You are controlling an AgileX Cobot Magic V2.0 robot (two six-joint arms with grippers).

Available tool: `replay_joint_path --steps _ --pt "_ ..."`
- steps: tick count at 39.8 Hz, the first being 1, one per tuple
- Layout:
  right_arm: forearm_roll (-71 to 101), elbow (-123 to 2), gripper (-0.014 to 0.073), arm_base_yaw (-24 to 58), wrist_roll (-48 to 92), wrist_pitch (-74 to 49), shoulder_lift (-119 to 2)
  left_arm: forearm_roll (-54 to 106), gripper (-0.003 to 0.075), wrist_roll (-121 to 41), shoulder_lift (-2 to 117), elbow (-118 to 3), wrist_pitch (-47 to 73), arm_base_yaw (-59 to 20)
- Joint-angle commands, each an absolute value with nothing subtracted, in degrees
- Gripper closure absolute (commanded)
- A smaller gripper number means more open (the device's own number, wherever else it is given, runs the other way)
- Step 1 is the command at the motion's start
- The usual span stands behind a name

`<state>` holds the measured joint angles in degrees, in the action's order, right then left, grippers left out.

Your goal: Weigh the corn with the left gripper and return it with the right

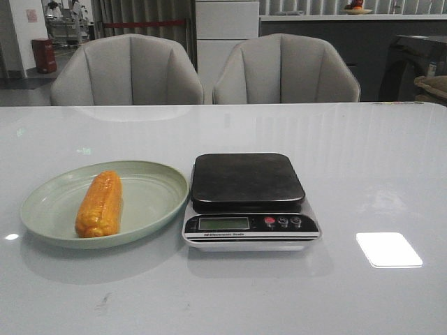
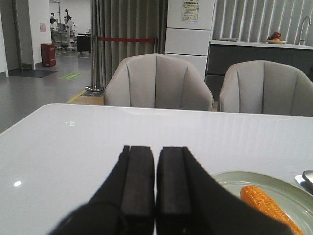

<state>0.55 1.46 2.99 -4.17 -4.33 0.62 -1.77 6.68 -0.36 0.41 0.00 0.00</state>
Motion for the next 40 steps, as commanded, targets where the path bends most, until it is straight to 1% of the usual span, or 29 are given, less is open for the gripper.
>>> replay_joint_path --steps 1,32,40 --pt "0.0 2.1 0.0419 2.9 -3.8 0.5 1.6 -1.3 0.0596 6.7 -1.6 2.1 -4.6 0.0" --pt "0.0 2.1 0.0419 2.9 -3.8 0.5 1.6 -1.3 0.0596 6.7 -1.6 2.1 -4.7 0.0" --pt "0.0 2.1 0.0419 2.9 -3.8 0.5 1.6 -1.3 0.0596 6.7 -1.6 1.8 -13.6 0.0"
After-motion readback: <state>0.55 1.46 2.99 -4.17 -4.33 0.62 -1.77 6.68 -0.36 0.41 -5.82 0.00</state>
